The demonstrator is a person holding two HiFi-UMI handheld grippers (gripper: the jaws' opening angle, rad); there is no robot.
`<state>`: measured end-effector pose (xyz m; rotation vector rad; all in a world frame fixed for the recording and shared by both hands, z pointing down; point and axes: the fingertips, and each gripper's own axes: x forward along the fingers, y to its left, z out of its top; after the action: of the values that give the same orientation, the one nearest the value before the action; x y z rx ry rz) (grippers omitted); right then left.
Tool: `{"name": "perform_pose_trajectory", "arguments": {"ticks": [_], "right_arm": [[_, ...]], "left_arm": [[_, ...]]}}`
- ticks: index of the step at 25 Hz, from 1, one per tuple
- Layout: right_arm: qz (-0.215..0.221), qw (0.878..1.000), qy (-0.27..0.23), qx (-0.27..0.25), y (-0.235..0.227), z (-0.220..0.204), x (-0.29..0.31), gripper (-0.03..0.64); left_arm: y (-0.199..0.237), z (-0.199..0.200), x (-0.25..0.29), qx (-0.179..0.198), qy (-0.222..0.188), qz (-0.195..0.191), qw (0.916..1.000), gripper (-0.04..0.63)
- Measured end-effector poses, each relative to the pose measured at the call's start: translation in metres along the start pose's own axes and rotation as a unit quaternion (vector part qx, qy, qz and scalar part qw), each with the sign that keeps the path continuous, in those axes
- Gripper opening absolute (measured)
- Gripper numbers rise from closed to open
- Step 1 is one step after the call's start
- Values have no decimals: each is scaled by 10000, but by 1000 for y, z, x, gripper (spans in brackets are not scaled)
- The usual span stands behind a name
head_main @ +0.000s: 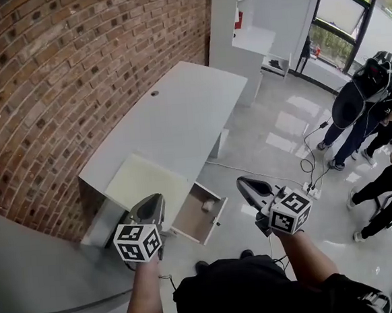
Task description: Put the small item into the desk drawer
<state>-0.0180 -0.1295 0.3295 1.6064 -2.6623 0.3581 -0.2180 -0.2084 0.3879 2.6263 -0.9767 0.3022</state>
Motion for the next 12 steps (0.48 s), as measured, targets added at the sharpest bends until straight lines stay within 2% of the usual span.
{"name": "perform_pose_trajectory", "arguments": {"ticks": [5,12], "right_arm": [[-18,9997,-130,-221,-18,14,-25,11],[-155,9989,-195,-408,-57,21,-63,11]], "left_arm": [[-11,16,9,44,-90,105,9999,29],[-47,39,37,111,-292,109,9995,26]]}}
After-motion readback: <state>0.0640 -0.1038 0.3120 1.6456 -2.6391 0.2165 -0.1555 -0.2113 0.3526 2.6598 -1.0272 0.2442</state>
